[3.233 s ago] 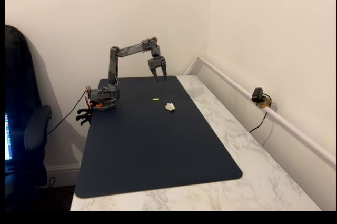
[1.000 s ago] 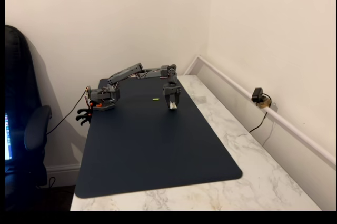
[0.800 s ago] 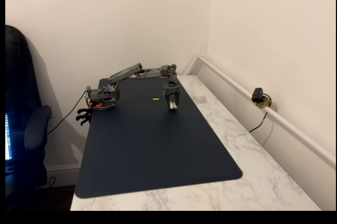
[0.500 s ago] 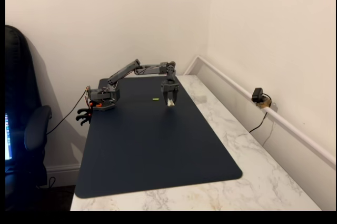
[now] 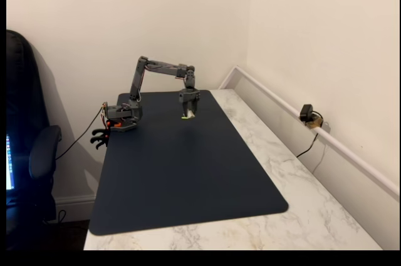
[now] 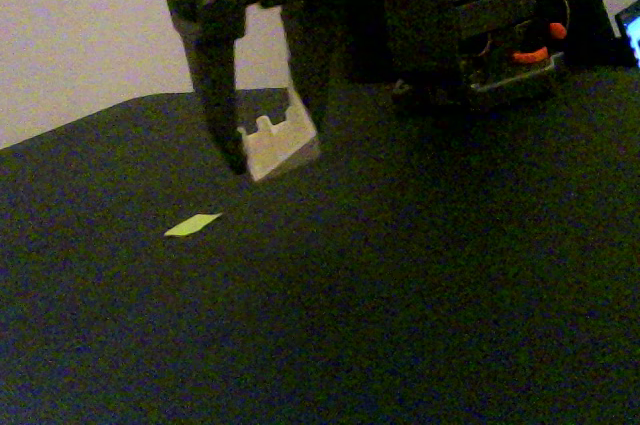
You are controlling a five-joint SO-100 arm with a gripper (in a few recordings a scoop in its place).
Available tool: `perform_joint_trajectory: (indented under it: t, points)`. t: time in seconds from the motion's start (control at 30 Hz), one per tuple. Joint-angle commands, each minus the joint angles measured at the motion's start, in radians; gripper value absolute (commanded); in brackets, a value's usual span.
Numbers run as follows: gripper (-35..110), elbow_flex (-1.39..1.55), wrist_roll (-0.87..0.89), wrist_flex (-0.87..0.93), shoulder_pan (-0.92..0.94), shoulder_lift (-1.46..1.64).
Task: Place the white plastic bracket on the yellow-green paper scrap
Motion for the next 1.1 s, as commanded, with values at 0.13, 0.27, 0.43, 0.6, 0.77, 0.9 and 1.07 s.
perform_joint_trajectory:
  t: [0.13,0.27,0.43,0.6,0.77,0.9,1.07]
  points:
    - [0,0.075,-0.008,-0.074,0.123,0.104]
    - [0,0.055,-0.037,-0.087,0.172,0.074]
    - [0,0.051,-0.067,-0.097,0.221,0.054]
    - [0,0.044,-0.092,-0.117,0.259,0.012]
    - [0,0.067,-0.097,-0.152,0.270,-0.012]
    - [0,0.063,-0.107,-0.166,0.282,-0.029]
    - [0,0.060,-0.138,-0.166,0.301,-0.034]
